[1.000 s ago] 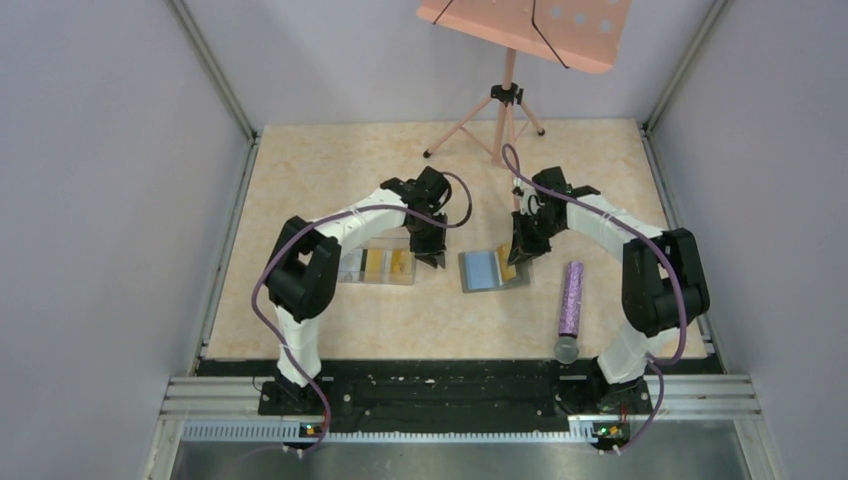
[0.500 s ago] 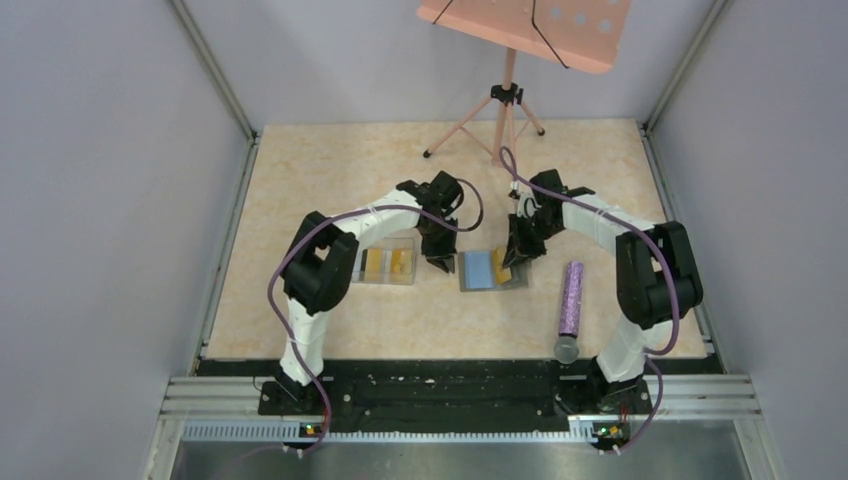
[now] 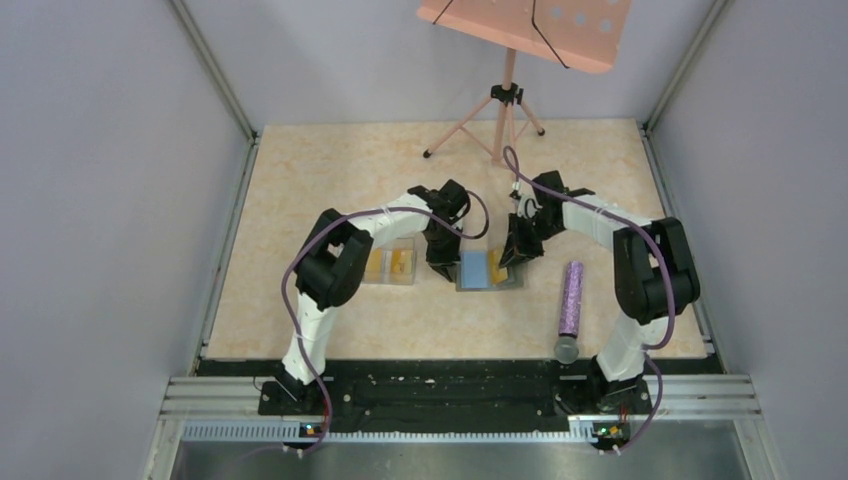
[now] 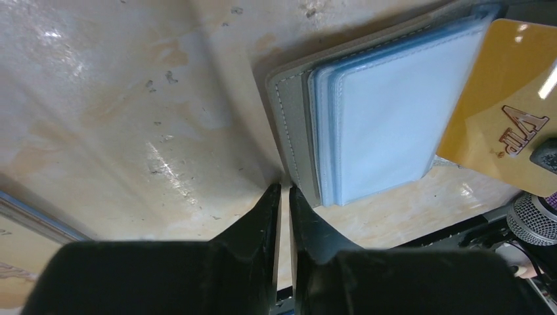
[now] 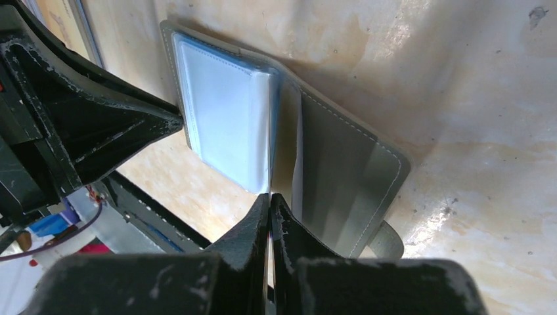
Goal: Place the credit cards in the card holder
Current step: Insert the credit card into the card holder.
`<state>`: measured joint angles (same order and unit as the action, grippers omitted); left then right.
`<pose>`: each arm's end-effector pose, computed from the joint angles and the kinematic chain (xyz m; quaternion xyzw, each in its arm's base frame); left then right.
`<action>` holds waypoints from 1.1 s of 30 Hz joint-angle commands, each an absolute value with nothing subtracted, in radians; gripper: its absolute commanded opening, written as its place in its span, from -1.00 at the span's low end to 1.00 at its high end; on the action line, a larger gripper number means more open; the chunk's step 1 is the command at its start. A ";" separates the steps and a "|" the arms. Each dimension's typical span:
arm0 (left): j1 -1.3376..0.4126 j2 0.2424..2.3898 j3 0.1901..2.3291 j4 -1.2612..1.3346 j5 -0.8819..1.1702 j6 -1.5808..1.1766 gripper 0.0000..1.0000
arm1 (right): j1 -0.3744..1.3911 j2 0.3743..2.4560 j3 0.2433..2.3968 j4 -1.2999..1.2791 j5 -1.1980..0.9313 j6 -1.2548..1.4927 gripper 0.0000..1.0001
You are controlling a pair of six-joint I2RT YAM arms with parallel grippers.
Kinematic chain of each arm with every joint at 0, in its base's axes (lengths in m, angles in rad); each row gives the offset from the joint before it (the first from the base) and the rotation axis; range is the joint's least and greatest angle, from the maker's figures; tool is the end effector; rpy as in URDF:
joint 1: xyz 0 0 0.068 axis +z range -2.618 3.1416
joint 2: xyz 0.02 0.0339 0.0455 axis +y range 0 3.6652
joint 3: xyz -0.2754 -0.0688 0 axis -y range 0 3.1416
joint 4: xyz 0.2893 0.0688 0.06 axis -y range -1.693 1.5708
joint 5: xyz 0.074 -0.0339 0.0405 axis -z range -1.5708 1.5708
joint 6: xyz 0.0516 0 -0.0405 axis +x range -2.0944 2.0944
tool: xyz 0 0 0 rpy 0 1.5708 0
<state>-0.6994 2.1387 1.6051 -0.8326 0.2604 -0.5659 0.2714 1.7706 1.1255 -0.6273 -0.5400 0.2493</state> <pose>0.3533 -0.3146 0.1289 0.0790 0.9833 -0.1640 0.0053 0.3558 0.1265 0.1444 -0.0502 0.9526 0.2918 0.0705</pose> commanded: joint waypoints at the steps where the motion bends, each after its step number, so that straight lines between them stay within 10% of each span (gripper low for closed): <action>1: -0.701 2.160 1.642 -0.852 0.249 -0.542 -0.72 | 0.250 1.790 1.118 -0.603 -0.587 0.276 -1.00; 33: -0.702 2.177 1.642 -0.870 0.249 -0.531 -1.00 | 0.216 1.798 1.144 -0.629 -0.682 0.292 -1.00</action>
